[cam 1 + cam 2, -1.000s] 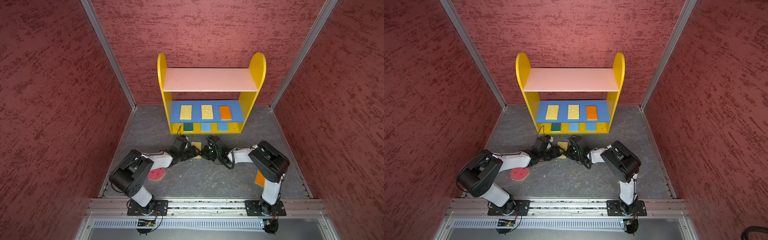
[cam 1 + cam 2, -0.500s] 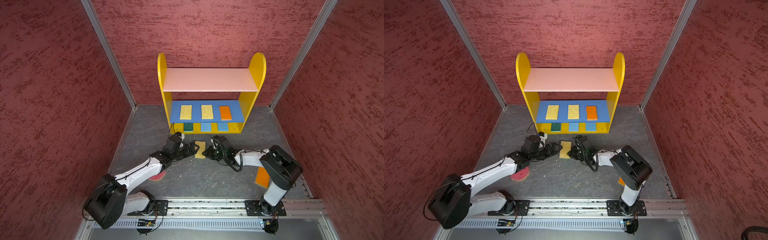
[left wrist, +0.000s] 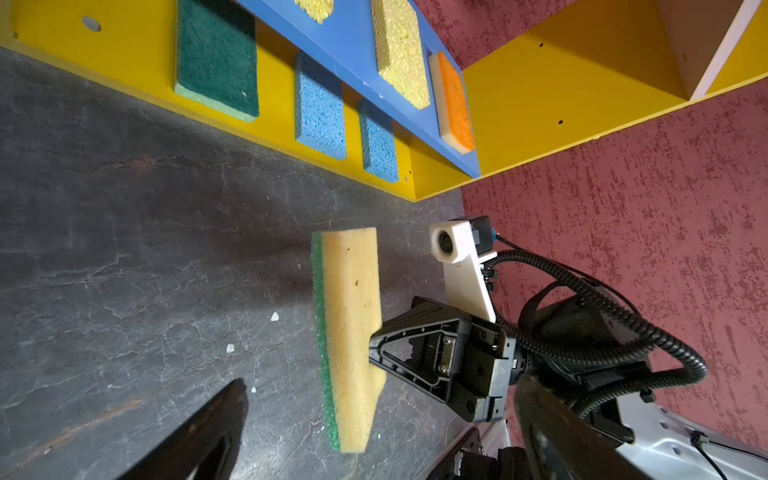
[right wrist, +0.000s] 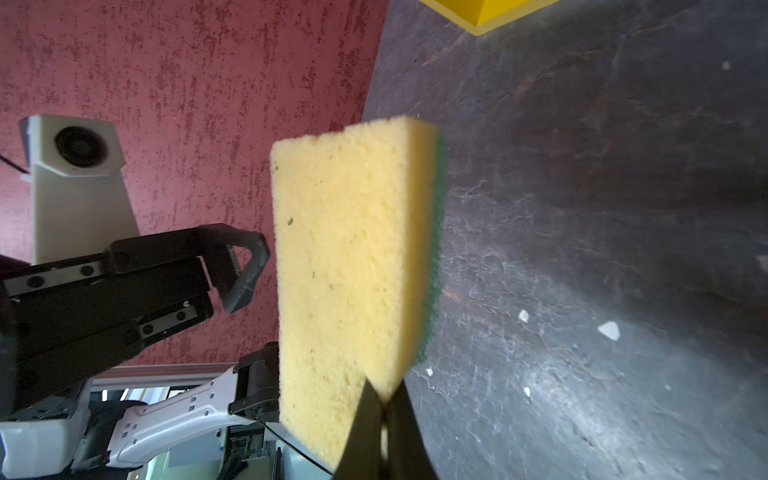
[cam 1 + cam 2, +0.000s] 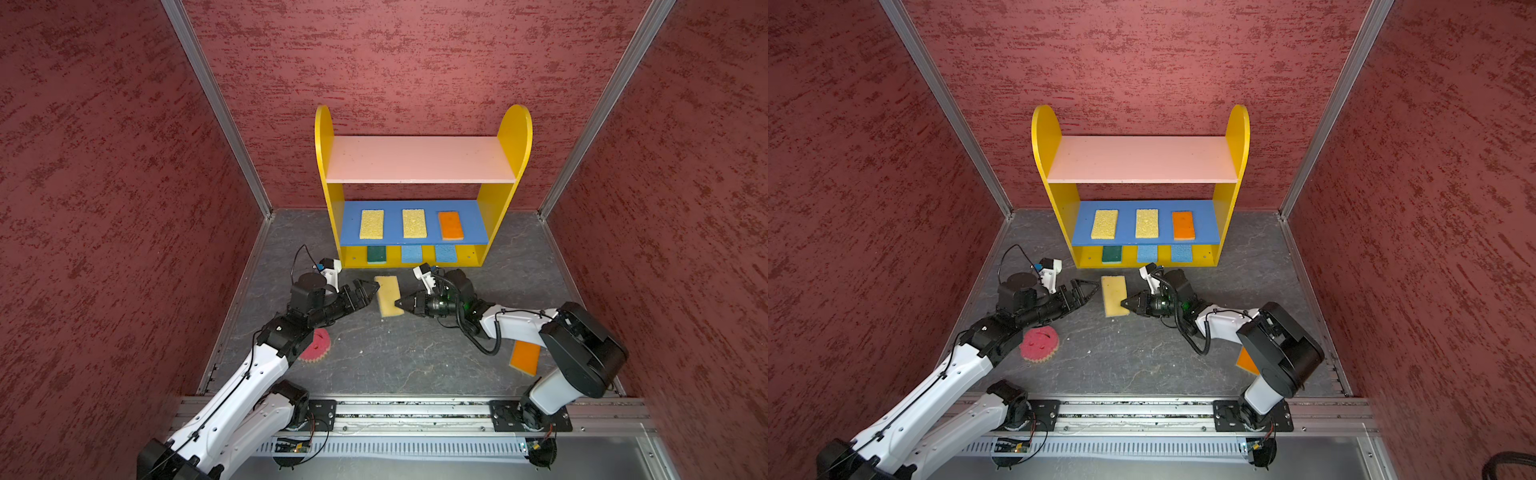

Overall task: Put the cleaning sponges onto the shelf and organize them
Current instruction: 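Lift the scrub sponge with the right gripper while the left gripper draws back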

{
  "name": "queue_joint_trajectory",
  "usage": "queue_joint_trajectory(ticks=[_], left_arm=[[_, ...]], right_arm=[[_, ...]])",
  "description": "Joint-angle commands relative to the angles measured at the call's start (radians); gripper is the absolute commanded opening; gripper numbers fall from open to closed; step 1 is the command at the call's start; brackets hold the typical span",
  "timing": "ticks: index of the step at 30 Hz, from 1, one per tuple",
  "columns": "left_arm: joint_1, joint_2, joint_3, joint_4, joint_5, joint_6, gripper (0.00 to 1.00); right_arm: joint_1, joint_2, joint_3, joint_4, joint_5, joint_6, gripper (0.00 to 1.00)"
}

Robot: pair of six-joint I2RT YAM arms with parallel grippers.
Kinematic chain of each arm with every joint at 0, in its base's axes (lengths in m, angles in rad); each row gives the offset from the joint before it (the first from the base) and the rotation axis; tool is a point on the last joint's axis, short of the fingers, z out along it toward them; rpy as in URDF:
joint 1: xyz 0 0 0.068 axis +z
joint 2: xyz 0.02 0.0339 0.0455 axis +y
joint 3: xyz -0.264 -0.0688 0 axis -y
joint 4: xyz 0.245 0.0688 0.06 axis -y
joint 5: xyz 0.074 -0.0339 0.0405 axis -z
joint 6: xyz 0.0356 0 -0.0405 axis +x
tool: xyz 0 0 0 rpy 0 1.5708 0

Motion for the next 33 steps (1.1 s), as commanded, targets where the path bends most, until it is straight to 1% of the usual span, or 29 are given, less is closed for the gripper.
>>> queue_joint_trajectory(ticks=[1,3,6,8,9,10,13,14,15,17,18,19,22,23,25,27,30,31,33], left_arm=[[-0.018,0.030,-0.021,0.032,0.024,-0.019,0.99],[-0.034,0.056,-0.020,0.046,0.021,-0.018,0.95],[-0.057,0.095,-0.024,0.079,0.007,-0.019,0.84],[-0.065,0.123,-0.015,0.096,0.014,-0.028,0.80],[-0.069,0.134,-0.010,0.104,0.017,-0.030,0.76],[-0.077,0.141,-0.005,0.111,0.014,-0.031,0.69],[-0.091,0.161,0.014,0.121,-0.004,-0.030,0.37],[-0.092,0.169,0.023,0.116,-0.004,-0.033,0.28],[-0.094,0.175,0.033,0.111,-0.004,-0.035,0.24],[-0.104,0.178,0.046,0.103,-0.010,-0.037,0.20],[-0.109,0.176,0.047,0.101,-0.019,-0.034,0.18],[-0.113,0.176,0.048,0.097,-0.025,-0.032,0.14],[-0.113,0.180,0.056,0.057,-0.046,-0.035,0.06],[-0.112,0.178,0.059,0.048,-0.047,-0.035,0.05],[-0.113,0.171,0.055,0.041,-0.051,-0.035,0.04],[-0.110,0.166,0.052,0.030,-0.061,-0.031,0.03],[-0.105,0.165,0.063,-0.011,-0.065,-0.032,0.03],[-0.104,0.164,0.067,-0.023,-0.067,-0.031,0.03],[-0.099,0.171,0.074,-0.057,-0.079,-0.027,0.03]], right_arm=[[0.036,-0.036,0.033,0.004,-0.041,-0.039,0.00],[0.052,-0.041,0.037,0.013,-0.050,-0.036,0.00],[0.071,-0.045,0.043,0.049,-0.081,-0.013,0.00],[0.083,-0.053,0.040,0.079,-0.095,-0.001,0.00],[0.087,-0.055,0.040,0.083,-0.098,0.001,0.00],[0.090,-0.056,0.042,0.078,-0.096,0.002,0.00],[0.097,-0.061,0.043,0.051,-0.071,-0.007,0.00],[0.099,-0.063,0.041,0.036,-0.059,-0.013,0.00],[0.099,-0.065,0.040,0.018,-0.041,-0.021,0.00],[0.099,-0.072,0.037,-0.035,0.009,-0.034,0.00],[0.100,-0.075,0.035,-0.047,0.028,-0.035,0.07],[0.100,-0.079,0.029,-0.047,0.041,-0.031,0.20],[0.100,-0.099,0.006,-0.032,0.070,-0.027,0.50],[0.100,-0.111,0.009,-0.060,0.087,-0.043,0.57],[0.100,-0.137,0.020,-0.161,0.181,-0.091,0.64],[0.110,-0.213,0.031,-0.286,0.314,-0.166,0.68],[0.185,-0.303,0.106,-0.562,0.652,-0.328,0.72],[0.220,-0.321,0.134,-0.632,0.759,-0.367,0.73],[0.283,-0.349,0.167,-0.704,0.916,-0.415,0.74]])
